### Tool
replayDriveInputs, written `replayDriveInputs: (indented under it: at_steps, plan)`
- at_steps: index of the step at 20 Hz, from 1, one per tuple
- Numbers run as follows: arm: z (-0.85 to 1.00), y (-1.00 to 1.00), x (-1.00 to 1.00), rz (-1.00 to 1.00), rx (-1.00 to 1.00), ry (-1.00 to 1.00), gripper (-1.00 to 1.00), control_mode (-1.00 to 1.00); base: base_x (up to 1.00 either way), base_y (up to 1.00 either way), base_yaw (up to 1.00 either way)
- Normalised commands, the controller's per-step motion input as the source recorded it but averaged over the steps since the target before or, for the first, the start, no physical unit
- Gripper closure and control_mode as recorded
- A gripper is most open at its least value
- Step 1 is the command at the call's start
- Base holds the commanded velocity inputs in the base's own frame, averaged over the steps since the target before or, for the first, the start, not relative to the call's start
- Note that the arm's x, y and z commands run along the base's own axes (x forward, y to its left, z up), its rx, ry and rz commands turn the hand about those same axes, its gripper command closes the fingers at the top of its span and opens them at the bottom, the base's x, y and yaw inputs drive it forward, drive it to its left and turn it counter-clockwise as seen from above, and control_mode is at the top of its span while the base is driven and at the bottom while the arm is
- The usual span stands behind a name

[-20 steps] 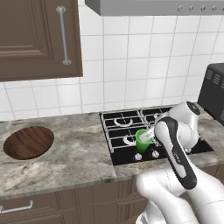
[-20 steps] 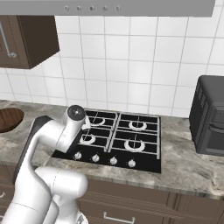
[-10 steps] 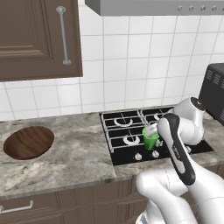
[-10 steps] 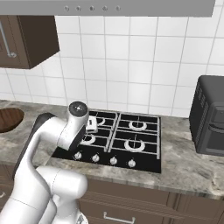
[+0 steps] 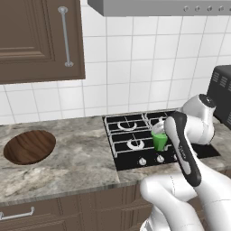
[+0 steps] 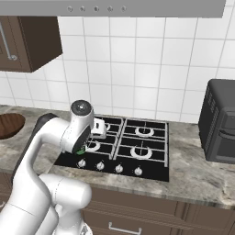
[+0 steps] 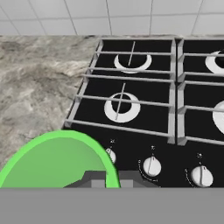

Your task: Pick the cup and bowl from the counter and place them on the counter next to the sink.

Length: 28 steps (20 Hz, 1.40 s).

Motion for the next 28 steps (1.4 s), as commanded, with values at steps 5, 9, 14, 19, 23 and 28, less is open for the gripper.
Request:
replayDriveInputs:
  at_steps: [5, 9, 14, 19, 23, 28]
  plan:
    - [0.00, -0.16, -0.28, -0.04, 0.04, 0.00, 1.00, -1.00, 0.00, 0.00, 0.00]
    - [0.00, 0.00, 0.00, 0.00, 0.00, 0.00, 1.00, -1.00, 0.00, 0.00, 0.00]
    - [0.00, 0.00, 0.00, 0.00, 0.00, 0.00, 1.00, -1.00, 0.00, 0.00, 0.00]
    - [0.00, 0.00, 0.00, 0.00, 0.00, 0.00, 1.00, -1.00, 0.00, 0.00, 0.00]
    - [0.00, 0.00, 0.00, 0.00, 0.00, 0.00, 1.00, -1.00, 0.00, 0.00, 0.00]
    - [0.00, 0.00, 0.00, 0.00, 0.00, 0.00, 1.00, 1.00, -0.02, 0.00, 0.00]
